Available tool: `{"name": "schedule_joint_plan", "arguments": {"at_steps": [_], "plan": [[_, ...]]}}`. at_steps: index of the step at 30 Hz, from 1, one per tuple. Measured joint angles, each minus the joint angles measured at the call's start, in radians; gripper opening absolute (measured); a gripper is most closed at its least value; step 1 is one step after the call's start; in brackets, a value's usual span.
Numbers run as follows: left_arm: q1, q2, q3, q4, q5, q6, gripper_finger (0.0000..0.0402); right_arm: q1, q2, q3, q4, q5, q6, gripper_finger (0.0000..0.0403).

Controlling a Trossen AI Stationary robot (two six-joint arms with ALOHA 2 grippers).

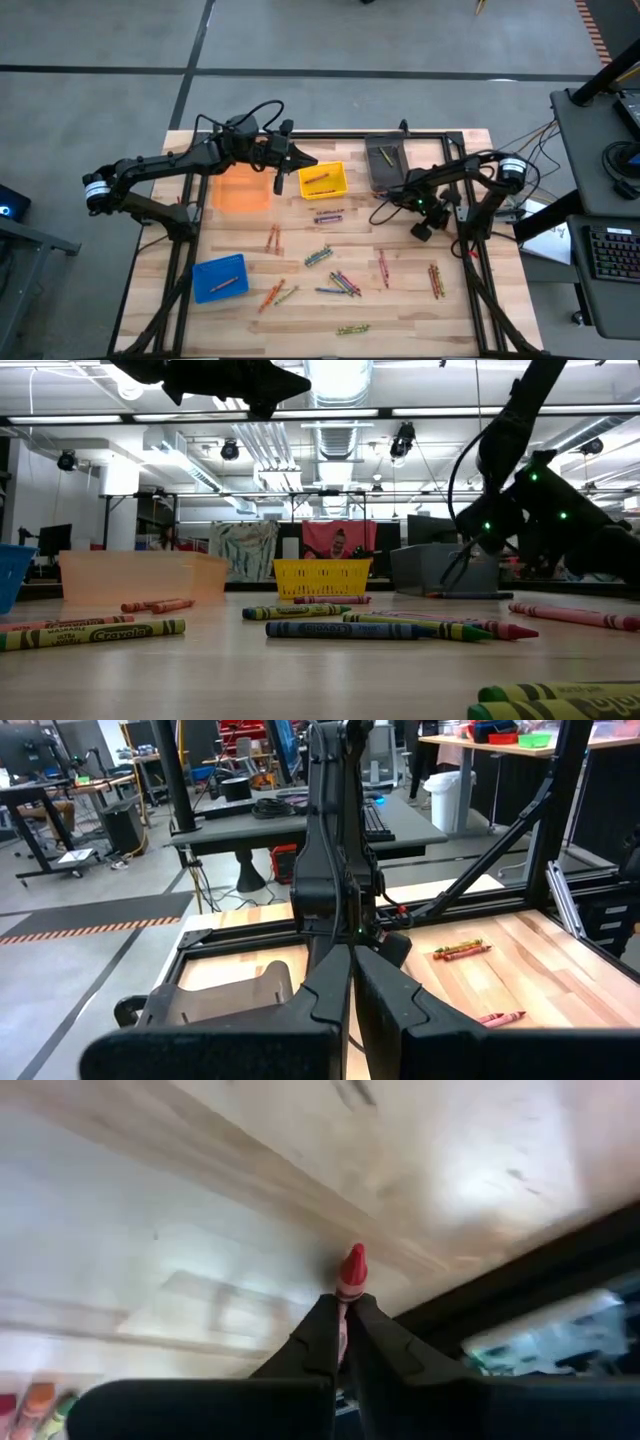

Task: Sort crayons
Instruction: Put the red crayon into the yellow bin

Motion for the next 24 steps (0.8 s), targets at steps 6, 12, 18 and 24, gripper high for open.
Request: {"name": "schedule_joint_plan", "arguments": {"at_steps": [6,12,18,24], "plan": [[-0.002,0.005,-0.009,-0.013,0.020,-0.016,0.0000,0.012,-0.165,0.033,-0.027,-0.001,0.038,0.0008],[-0.004,0.005,-0.045,0.053,0.061,-0.064,0.0000,0.038,-0.409,0.050,0.095,0.000,0.127,0.0008],[-0.012,0.005,-0.084,0.123,0.062,-0.128,0.0000,0.084,-0.631,0.047,0.426,0.096,0.175,0.0008],[-0.036,0.005,-0.108,0.176,0.063,-0.154,0.0000,0.107,-0.731,0.016,0.938,0.160,-0.015,0.0008]]}}
